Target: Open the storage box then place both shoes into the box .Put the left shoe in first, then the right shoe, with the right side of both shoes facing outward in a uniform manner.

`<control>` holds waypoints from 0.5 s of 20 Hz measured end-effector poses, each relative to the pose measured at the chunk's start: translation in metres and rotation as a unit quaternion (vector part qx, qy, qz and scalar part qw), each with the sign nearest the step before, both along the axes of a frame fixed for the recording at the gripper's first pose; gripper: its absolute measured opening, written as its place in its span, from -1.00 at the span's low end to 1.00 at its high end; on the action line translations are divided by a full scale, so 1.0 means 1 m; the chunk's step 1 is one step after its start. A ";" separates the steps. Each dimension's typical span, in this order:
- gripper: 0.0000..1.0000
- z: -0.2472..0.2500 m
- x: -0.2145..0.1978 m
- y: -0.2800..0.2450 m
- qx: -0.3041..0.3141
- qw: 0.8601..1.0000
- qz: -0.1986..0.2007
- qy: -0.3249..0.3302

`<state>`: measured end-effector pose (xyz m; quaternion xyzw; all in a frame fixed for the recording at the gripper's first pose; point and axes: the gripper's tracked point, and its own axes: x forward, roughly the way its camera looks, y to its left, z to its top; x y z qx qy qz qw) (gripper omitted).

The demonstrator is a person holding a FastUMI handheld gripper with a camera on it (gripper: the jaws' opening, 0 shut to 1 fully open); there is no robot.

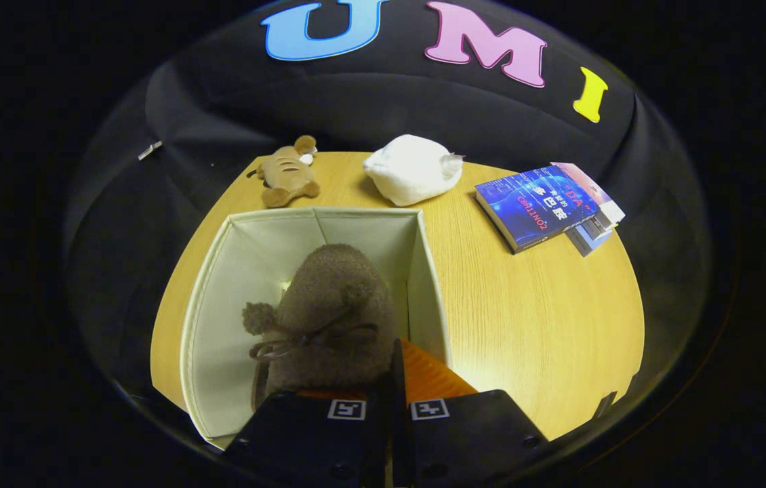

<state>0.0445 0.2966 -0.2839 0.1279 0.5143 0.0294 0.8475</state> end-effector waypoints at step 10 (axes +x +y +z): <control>0.33 0.015 -0.009 0.026 0.035 0.999 0.026 -0.009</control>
